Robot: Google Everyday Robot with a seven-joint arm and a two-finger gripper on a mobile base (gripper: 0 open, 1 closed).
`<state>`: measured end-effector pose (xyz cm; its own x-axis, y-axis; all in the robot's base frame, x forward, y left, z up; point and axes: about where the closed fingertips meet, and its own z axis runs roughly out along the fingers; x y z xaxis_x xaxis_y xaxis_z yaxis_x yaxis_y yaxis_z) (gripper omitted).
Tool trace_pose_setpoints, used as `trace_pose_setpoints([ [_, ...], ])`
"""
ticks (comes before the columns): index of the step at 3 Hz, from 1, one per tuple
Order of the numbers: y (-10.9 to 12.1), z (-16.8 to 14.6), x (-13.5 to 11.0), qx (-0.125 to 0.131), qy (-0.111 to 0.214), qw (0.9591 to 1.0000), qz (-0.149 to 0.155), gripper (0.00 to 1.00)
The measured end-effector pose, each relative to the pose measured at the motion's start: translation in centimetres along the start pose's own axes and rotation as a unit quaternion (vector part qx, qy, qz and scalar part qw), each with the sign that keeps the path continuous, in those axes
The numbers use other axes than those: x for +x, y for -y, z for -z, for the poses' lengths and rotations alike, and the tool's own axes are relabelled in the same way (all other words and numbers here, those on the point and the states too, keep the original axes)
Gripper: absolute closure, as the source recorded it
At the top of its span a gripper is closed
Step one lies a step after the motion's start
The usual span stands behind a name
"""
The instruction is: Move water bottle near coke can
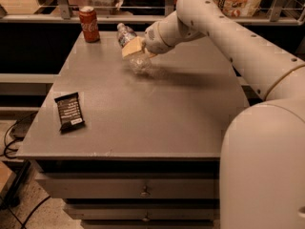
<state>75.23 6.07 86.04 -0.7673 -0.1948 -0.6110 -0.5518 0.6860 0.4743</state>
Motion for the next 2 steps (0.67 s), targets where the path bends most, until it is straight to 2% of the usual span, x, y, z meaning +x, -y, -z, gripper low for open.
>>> trace_pose_setpoints([
  [1,-0.7,-1.8,-1.3,-0.011,0.024,0.9993,-0.028,1.0],
  [2,-1.6,-4.2,-2.9,-0.013,0.037,0.9984,-0.041,1.0],
])
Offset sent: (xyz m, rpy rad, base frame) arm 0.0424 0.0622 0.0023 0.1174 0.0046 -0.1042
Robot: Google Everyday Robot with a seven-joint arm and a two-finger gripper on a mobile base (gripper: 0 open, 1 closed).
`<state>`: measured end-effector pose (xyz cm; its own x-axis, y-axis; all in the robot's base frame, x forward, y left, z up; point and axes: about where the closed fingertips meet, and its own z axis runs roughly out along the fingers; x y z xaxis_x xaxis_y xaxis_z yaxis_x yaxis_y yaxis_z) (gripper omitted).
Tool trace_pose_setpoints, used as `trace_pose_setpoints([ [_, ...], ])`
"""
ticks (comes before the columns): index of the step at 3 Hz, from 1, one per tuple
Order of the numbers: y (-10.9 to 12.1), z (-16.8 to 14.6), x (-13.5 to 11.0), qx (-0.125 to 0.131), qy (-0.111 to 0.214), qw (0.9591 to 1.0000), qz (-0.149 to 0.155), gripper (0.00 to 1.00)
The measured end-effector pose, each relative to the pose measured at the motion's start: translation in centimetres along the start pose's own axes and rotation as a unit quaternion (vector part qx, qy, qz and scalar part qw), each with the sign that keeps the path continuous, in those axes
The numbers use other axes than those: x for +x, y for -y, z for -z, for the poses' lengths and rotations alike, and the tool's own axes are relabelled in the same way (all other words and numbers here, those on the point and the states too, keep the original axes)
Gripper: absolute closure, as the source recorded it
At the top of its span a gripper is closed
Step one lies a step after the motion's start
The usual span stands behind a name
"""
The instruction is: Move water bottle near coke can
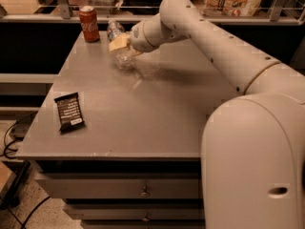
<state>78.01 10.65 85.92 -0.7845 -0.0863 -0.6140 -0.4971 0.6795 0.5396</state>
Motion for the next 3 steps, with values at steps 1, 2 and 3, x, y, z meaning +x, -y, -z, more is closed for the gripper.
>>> trace_pose_setpoints([
  [1,-0.6,-1.7,-0.6,0.014,-0.006,0.9999,0.005,1.0],
  [2,-1.1,-2.9,-0.9,0.037,-0.026,0.9987,0.023,0.83],
  [3,-0.9,-3.8,-1.1,0.052,-0.039,0.9975,0.027,0.59],
])
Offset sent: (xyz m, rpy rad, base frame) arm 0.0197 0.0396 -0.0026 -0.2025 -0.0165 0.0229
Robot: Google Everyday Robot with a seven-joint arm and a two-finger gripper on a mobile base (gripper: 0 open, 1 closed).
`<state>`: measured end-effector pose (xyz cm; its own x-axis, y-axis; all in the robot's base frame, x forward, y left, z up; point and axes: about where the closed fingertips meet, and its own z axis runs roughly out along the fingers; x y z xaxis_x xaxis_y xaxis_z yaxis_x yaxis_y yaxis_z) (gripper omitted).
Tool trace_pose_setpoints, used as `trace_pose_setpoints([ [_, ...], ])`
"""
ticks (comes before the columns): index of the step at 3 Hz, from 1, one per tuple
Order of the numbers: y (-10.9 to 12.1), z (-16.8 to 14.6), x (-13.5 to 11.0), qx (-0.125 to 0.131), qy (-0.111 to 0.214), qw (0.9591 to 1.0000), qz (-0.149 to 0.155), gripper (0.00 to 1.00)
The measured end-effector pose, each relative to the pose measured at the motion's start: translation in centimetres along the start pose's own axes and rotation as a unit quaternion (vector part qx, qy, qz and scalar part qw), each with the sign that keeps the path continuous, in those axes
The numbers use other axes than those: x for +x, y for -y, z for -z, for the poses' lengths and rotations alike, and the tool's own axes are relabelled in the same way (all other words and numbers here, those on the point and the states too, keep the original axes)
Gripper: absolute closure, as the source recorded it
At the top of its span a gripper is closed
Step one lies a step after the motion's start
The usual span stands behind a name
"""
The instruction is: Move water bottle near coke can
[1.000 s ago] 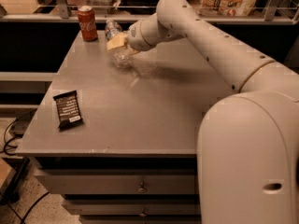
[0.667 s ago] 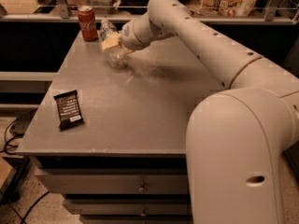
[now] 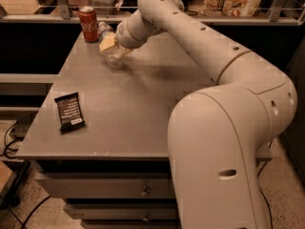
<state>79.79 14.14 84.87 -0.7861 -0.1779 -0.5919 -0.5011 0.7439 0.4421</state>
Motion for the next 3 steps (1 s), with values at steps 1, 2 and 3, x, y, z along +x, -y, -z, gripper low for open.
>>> trace_pose_setpoints([
  [1,0.27,-0.32,-0.05,0.007,-0.005,1.0,-0.002,0.37],
  [2,0.25,-0.29,-0.08,0.006,-0.005,1.0,-0.003,0.12],
  [3,0.3,-0.3,-0.1,0.003,-0.007,0.9999,-0.007,0.0],
])
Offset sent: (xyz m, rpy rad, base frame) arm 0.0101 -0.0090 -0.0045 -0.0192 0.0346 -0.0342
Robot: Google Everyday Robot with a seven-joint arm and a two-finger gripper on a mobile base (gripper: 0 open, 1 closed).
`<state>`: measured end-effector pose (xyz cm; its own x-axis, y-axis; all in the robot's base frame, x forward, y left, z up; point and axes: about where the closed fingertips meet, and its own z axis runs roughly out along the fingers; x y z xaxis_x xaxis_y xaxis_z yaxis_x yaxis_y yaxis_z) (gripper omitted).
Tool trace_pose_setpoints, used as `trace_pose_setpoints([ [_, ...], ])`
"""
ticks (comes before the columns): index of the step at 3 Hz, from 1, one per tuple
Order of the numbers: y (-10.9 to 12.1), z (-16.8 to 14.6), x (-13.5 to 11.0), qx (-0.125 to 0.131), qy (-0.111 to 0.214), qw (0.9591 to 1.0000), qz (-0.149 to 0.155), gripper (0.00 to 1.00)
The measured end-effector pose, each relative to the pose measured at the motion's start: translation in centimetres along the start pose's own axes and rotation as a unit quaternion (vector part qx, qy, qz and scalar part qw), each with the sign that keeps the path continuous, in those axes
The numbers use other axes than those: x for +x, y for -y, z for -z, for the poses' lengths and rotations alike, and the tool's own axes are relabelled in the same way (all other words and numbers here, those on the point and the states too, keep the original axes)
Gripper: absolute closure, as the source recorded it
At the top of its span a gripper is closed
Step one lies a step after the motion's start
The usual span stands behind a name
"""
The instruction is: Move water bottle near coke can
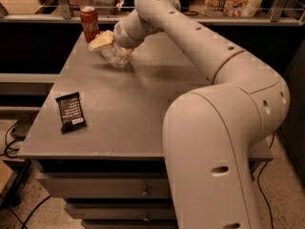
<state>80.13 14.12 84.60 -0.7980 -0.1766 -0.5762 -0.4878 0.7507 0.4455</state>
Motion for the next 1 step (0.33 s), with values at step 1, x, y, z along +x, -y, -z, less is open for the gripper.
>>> trace_pose_setpoints([
  [1,-0.42,0.27,-0.34,0.0,0.0,1.0,0.0,0.0],
])
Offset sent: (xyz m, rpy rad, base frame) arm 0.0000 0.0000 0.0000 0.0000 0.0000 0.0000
